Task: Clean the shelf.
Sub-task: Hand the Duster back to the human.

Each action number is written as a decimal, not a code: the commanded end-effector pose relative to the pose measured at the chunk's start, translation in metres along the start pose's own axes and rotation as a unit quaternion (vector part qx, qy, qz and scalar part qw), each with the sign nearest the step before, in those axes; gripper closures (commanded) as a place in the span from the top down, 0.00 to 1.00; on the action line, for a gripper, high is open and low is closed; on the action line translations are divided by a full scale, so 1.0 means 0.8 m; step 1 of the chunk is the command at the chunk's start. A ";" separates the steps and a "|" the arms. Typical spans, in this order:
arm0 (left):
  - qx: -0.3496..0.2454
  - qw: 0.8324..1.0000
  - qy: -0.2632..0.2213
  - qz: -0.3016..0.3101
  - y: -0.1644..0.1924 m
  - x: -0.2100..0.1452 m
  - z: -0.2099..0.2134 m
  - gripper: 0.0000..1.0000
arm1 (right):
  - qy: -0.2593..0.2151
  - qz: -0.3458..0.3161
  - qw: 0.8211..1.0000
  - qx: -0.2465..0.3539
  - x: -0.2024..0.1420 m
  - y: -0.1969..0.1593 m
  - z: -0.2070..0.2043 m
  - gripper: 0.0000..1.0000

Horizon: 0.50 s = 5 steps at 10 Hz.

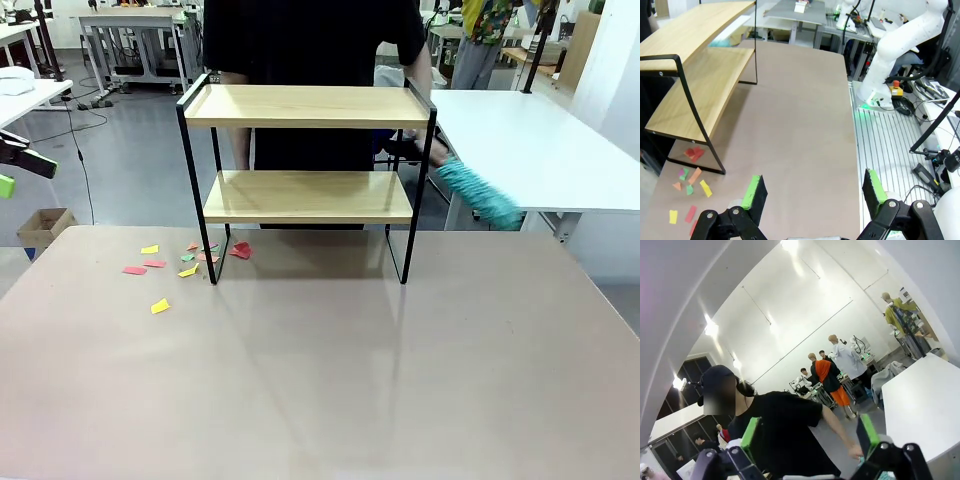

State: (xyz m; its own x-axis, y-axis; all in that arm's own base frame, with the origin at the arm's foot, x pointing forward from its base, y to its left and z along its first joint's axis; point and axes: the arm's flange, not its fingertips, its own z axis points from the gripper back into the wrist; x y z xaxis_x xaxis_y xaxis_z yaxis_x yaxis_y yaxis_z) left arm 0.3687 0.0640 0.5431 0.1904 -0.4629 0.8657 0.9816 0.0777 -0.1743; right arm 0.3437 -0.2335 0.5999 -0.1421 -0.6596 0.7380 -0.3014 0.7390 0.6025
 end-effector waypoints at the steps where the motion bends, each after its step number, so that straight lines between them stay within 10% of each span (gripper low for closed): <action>1: -0.001 1.000 -0.007 0.001 -0.001 0.003 0.001 1.00 | -0.001 -0.002 1.000 0.001 -0.001 0.001 0.003 1.00; 5: -0.001 1.000 -0.007 0.001 -0.001 0.003 0.001 1.00 | -0.001 -0.002 1.000 0.001 -0.001 0.001 0.003 1.00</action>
State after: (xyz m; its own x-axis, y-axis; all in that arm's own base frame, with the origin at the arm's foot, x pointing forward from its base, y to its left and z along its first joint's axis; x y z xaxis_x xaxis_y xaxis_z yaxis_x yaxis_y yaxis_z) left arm 0.3687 0.0640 0.5431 0.1904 -0.4629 0.8657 0.9816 0.0777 -0.1744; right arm 0.3437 -0.2335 0.5996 -0.1418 -0.6599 0.7379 -0.3011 0.7389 0.6028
